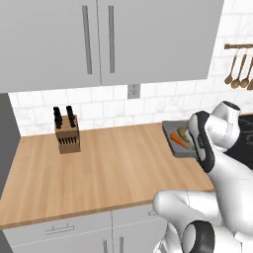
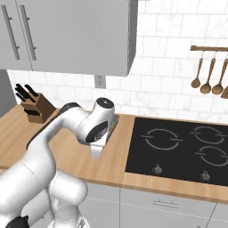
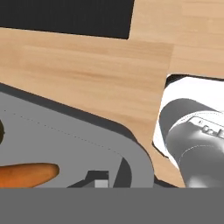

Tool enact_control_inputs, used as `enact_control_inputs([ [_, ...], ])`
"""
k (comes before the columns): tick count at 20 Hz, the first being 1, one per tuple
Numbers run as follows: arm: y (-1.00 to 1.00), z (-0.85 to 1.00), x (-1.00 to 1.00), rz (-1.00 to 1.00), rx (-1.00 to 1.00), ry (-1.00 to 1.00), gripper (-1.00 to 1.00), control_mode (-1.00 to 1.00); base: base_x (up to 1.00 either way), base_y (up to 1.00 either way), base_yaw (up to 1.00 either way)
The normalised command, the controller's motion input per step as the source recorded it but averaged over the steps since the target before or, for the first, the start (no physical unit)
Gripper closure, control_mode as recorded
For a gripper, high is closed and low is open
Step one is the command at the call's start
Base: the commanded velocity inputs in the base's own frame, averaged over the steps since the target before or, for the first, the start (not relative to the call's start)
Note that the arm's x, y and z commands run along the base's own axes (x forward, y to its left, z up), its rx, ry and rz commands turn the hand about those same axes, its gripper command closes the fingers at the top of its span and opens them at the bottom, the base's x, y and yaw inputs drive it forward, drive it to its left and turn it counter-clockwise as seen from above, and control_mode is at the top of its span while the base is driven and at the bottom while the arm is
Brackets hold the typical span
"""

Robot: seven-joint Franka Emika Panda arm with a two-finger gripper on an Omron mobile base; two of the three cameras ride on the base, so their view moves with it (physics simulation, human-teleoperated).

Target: Take the meat container that has the chicken drumstick and place it on the second highest rack of the freezer. Then take the vegetable container that has the potato and carrot and place it on the highest rack of the freezer.

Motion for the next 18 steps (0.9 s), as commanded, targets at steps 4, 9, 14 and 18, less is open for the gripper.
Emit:
enact_control_inputs([
  [4, 0.62, 0.67, -0.46, 0.04, -0.18, -0.06, 1.0, -1.0, 0.0, 0.0, 0.0],
  [9, 0.47, 0.45, -0.68, 0.02, -0.1, -0.07, 1.0, -1.0, 0.0, 0.0, 0.0],
  [14, 0.18, 0.22, -0.85, 0.0, -0.01, -0.15, 1.0, -1.0, 0.0, 0.0, 0.0],
  [18, -0.06, 0.12, -0.39, 0.0, 0.11, -0.04, 1.0, -1.0, 0.0, 0.0, 0.0],
])
